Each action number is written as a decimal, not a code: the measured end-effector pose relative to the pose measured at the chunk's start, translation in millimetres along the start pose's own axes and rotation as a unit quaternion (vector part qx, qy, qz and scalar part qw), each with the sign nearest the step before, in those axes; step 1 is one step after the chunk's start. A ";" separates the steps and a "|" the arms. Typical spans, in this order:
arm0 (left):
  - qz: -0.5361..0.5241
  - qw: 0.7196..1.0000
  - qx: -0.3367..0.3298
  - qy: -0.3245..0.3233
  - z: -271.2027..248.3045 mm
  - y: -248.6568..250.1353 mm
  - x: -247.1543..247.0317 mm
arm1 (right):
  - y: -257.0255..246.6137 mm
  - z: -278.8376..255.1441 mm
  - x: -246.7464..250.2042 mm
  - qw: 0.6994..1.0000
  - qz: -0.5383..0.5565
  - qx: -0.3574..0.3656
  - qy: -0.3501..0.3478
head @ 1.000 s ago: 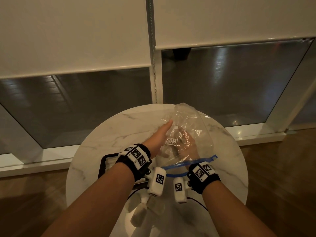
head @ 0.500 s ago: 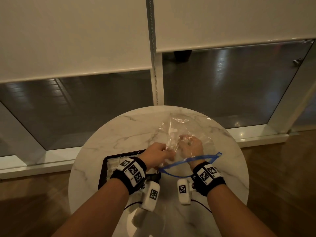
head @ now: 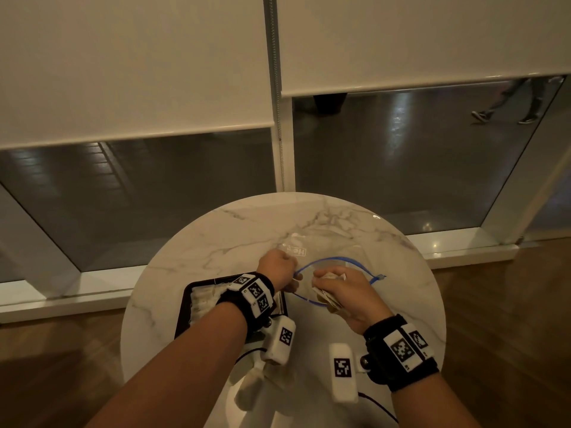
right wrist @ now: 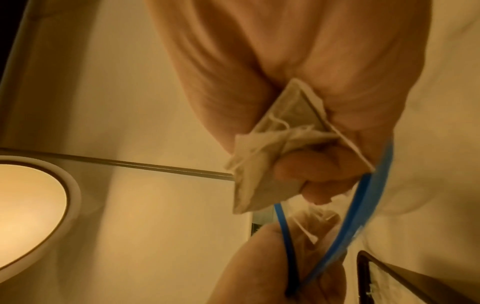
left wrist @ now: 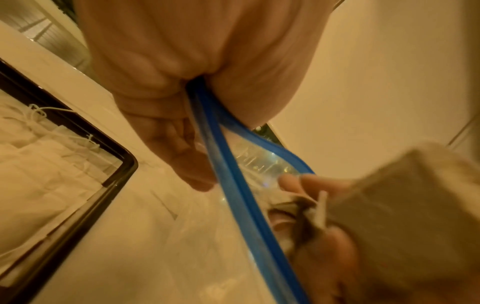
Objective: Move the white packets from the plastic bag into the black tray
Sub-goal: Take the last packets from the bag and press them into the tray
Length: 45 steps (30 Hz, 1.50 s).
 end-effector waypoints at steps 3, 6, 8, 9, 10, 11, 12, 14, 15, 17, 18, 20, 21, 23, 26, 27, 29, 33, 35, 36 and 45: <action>-0.050 0.998 0.040 -0.002 0.9 3.6 4.3 | -8.3 -10.8 13.5 0.999 0.028 -0.014 -0.028; -0.067 0.996 0.062 -0.009 2.3 5.9 9.1 | -25.1 -20.1 26.9 0.989 0.119 -0.030 -0.080; -0.062 0.996 0.062 -0.016 5.1 5.3 9.5 | -41.6 -26.5 34.0 0.977 0.181 -0.023 -0.110; -0.061 0.996 0.061 -0.019 6.5 5.1 8.8 | -50.8 -28.5 36.8 0.972 0.204 -0.012 -0.120; -0.059 0.996 0.059 -0.019 7.4 4.9 7.6 | -59.7 -30.0 39.3 0.967 0.223 0.001 -0.124; -0.058 0.997 0.055 -0.017 7.6 4.2 6.5 | -67.4 -30.0 41.8 0.962 0.242 0.015 -0.125; -0.054 0.997 0.051 -0.013 7.5 3.7 5.6 | -73.9 -28.8 43.9 0.958 0.256 0.028 -0.124; -0.034 0.999 0.041 -0.008 6.1 0.9 2.0 | -82.7 -24.6 47.2 0.954 0.273 0.048 -0.116; -0.013 0.999 0.031 -0.007 4.3 -0.5 -0.2 | -84.5 -22.0 48.3 0.953 0.277 0.054 -0.110; 0.088 0.996 -0.018 -0.002 -3.6 -0.5 -6.3 | -82.6 -15.5 48.2 0.954 0.275 0.059 -0.100; 0.177 0.983 -0.057 0.003 -9.0 0.5 -10.1 | -78.4 -11.5 47.7 0.957 0.269 0.057 -0.094; 0.352 0.925 -0.140 0.037 -18.9 4.1 -19.1 | -64.5 0.7 47.2 0.966 0.246 0.043 -0.072; 0.406 0.894 -0.179 0.057 -24.0 7.5 -24.1 | -55.6 8.7 48.9 0.972 0.229 0.032 -0.052; 0.449 0.859 -0.234 0.077 -30.1 14.4 -34.3 | -39.8 25.9 56.0 0.981 0.196 0.016 -0.003; 0.469 0.839 -0.270 0.057 -29.8 19.4 -47.9 | -23.9 51.8 63.2 0.973 0.230 -0.014 0.028; 0.481 0.833 -0.269 0.046 -27.3 18.6 -51.9 | -20.0 59.1 63.6 0.966 0.254 -0.031 0.027; 0.515 0.822 -0.244 0.011 -19.3 11.2 -59.9 | -11.2 71.6 62.6 0.956 0.285 -0.068 0.026; 0.560 0.801 -0.204 -0.060 -8.2 -10.2 -78.6 | 13.6 88.0 62.5 0.954 0.278 -0.104 0.035; 0.578 0.789 -0.195 -0.075 -6.4 -19.5 -86.4 | 28.8 89.2 62.5 0.955 0.267 -0.121 0.046; 0.587 0.783 -0.188 -0.082 -5.3 -24.4 -90.2 | 37.1 88.5 63.0 0.954 0.264 -0.132 0.053; 0.611 0.757 -0.203 -0.113 -0.8 -48.1 -101.0 | 85.8 72.9 70.5 0.945 0.279 -0.156 0.076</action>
Point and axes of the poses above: each hand's wrist, its own z-axis towards the middle knuckle, its own x-axis out of the back of the hand, y = z × x, the point moved 4 cm from there along z, towards the middle knuckle, and after that the axes turned 6 degrees about y, right-handed, at the moved point
